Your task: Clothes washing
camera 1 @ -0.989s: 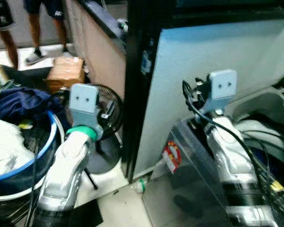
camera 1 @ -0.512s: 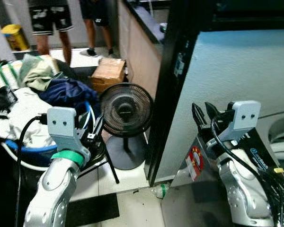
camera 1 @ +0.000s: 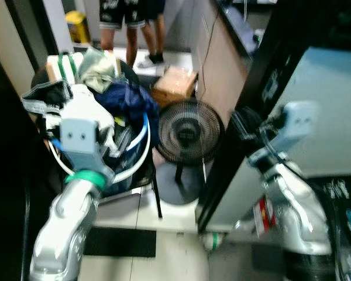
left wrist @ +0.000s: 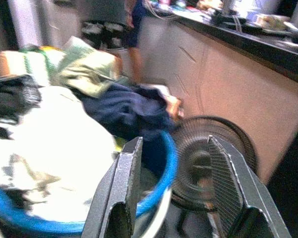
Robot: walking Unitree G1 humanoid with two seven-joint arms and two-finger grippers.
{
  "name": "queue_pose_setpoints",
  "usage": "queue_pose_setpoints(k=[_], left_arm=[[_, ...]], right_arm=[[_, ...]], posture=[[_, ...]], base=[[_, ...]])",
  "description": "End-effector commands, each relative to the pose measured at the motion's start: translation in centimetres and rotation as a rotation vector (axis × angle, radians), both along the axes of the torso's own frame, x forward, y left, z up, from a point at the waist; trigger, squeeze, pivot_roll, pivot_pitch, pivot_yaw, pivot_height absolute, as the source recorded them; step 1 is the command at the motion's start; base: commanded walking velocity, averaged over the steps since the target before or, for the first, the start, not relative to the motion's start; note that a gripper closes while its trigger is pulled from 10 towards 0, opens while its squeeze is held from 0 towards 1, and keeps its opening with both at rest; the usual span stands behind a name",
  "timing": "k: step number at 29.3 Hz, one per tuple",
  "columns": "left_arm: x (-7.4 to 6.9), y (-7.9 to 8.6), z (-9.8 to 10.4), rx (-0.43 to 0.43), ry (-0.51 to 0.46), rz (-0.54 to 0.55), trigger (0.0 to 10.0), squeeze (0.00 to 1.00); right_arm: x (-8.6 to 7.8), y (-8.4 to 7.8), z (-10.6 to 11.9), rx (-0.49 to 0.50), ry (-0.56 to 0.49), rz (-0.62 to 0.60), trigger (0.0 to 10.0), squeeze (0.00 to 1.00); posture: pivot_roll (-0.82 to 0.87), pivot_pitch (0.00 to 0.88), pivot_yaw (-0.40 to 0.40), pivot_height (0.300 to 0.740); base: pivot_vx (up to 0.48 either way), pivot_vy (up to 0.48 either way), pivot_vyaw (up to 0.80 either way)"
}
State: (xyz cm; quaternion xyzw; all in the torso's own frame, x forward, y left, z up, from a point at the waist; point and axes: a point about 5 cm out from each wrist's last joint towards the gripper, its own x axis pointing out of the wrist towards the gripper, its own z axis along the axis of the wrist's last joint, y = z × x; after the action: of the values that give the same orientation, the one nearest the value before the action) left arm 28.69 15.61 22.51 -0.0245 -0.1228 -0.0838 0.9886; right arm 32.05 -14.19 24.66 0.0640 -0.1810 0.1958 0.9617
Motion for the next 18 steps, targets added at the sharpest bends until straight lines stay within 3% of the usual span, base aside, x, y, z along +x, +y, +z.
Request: queue_pose_setpoints(k=[1,7,11,18], left_arm=[[0.5,-0.4,-0.2,0.014,0.012,-0.008,10.0,0.00],[0.7,-0.2,-0.3,0.011,0.025,0.003,10.0,0.00],[0.8,-0.3,-0.7,-0.009,0.052,0.015,10.0,0.00],[0.8,-1.1,-0.9,-0.024,0.056,-0.004,10.0,0.00]], right_arm=[[0.6,-0.2,-0.7,-0.033,0.030,0.012,10.0,0.00],[1.3,-0.3,-0.7,-0.043,0.035,0.000,10.0,0.00],[1.4,0.1,-1.5,-0.022,0.080,-0.026,10.0,0.00],[1.1,1.1,-2.4,-0.002,0.115,-0.040,10.0,0.00]], posture=[[0.06,0.017,-0.044,0.740],[0.06,0.014,-0.045,0.740],[0.06,0.006,-0.047,0.740],[0.06,0.013,-0.047,0.740]], base=[[0.000,0.000,0.80],[0.000,0.000,0.80],[0.000,0.000,0.00],[0.000,0.367,0.00]])
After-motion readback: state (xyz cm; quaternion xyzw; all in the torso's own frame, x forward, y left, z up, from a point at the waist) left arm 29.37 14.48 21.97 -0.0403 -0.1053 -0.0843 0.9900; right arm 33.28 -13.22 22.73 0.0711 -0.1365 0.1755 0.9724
